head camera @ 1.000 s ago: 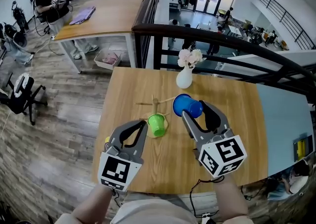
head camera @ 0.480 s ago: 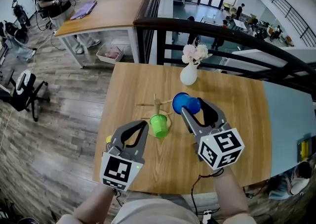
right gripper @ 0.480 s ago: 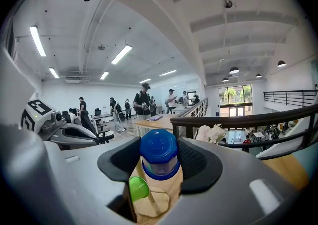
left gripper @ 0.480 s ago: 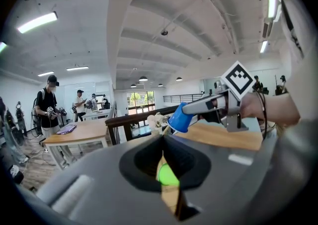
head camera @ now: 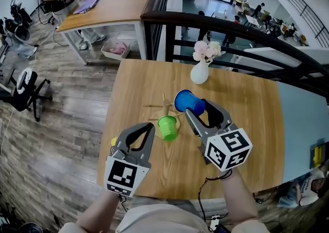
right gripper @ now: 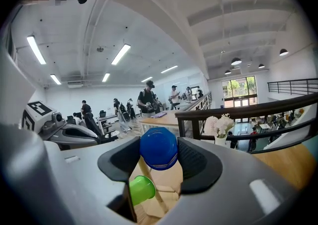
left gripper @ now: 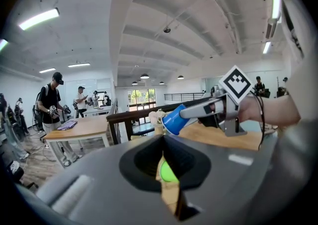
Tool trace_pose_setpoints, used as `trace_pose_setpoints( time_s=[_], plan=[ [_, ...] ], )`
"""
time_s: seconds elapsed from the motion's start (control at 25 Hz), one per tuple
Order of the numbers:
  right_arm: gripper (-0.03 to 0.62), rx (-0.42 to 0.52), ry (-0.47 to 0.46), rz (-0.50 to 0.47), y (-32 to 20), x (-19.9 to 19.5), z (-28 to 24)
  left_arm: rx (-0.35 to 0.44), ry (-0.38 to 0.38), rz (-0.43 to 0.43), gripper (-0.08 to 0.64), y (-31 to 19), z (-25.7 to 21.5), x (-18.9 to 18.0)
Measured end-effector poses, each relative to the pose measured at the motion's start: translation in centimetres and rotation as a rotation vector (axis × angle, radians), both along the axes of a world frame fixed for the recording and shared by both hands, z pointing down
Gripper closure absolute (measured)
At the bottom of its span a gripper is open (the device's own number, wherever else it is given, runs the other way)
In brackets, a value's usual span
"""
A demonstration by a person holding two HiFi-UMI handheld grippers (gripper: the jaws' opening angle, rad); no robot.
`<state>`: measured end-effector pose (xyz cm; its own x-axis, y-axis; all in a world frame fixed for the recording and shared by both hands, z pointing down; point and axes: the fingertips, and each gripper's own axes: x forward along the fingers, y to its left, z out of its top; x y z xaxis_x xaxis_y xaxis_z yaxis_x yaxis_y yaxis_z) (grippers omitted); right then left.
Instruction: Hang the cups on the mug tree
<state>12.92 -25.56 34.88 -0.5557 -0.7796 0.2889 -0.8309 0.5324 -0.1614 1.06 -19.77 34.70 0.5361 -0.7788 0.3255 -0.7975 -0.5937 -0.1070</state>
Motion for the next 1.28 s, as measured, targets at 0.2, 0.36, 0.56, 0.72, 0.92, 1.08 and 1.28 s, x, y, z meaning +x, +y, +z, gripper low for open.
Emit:
trace_pose_setpoints(
  time_s=[0.2,0.36,0.56,0.72,0.92,1.08,1.28],
  plan=[
    [0.353,-0.032,-0.076,-0.015,-0.3,-0.5,0.7,-0.012,-0.002,-0.007,0.558,-0.1,0.6,-0.5],
    [0.345,-0.044,-0.070,-0.009,-0.9,-0.9,1.3,-0.022,-0.003,-0.012,0.558,-0.2,1.0,-1.1],
    [0.310,-0.069,-0.012,0.003,-1.0,-0.9,2.8,-0.031,-0.005,-0.010,0.558,-0.1,1.6,-1.4],
    [0.308,-0.069,0.002,0.012,-1.0,-1.0,3.3,-0.038,-0.009,-0.013,0.558,-0.1,2.2,-1.7],
    [0.299,-0.065,0.077,0.041,-0.6,-0.5,3.5,-0.050,0.003,-0.015,0.558,0.4,2.4,-2.1],
    [0.287,-0.044,0.118,0.072,-0.1,0.2,2.7,-0.051,0.012,-0.021,0.558,0.8,2.0,-2.5],
    [0.287,-0.012,0.131,0.100,1.0,0.9,0.7,-0.034,0.012,-0.013,0.558,1.7,1.0,-2.4]
  ],
)
